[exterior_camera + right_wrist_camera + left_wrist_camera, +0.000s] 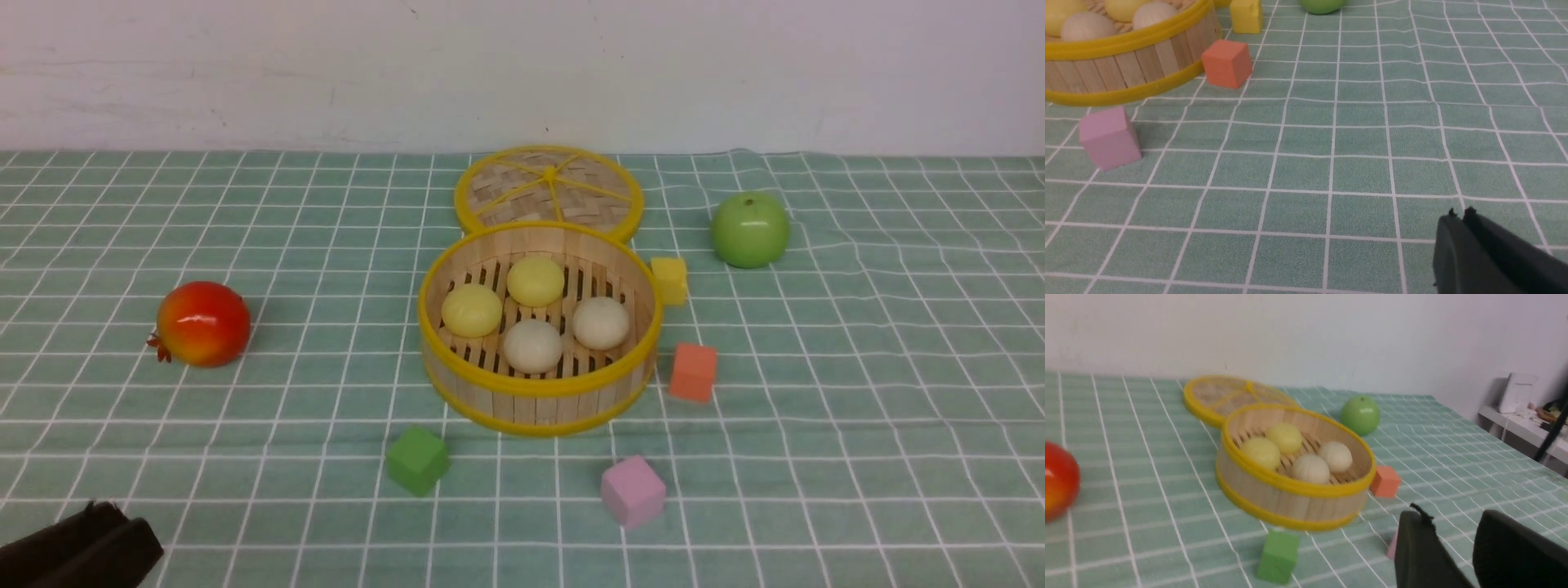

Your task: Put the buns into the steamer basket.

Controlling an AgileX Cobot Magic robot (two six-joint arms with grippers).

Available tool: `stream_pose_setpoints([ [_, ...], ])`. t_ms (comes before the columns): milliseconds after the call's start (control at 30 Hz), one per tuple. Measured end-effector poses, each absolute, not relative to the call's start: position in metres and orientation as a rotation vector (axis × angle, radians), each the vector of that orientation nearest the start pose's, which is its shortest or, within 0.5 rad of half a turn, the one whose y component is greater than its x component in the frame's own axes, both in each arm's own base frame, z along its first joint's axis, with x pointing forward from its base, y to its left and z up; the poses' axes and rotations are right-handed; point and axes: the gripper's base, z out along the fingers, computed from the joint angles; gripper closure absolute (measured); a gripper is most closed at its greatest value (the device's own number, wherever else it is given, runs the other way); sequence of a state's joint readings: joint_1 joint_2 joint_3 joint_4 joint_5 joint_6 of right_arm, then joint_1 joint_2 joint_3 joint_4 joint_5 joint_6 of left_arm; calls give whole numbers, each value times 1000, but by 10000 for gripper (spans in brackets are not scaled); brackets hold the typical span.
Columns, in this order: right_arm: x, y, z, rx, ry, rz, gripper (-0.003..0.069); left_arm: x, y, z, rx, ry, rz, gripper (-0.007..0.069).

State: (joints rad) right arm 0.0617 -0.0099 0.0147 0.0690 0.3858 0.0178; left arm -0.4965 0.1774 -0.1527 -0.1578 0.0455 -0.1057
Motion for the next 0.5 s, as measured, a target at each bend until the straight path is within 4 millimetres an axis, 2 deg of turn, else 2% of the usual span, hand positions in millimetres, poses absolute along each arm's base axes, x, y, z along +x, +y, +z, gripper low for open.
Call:
stream_pose_setpoints([
  [133, 52, 6, 174, 1, 1875, 123, 645, 63, -24, 240, 72, 1563, -505, 447],
  [233, 52, 6, 174, 1, 1875, 123, 642, 60, -15, 224, -34, 1579, -422, 536],
  [333, 52, 6, 174, 1, 1875, 123, 638, 56, -10, 199, -82, 1646, -329, 636],
  [400, 52, 6, 174, 1, 1874, 123, 636, 54, -9, 182, -103, 1775, -288, 638],
  [500, 52, 6, 174, 1, 1874, 123, 633, 52, -9, 170, -122, 1885, -276, 638],
])
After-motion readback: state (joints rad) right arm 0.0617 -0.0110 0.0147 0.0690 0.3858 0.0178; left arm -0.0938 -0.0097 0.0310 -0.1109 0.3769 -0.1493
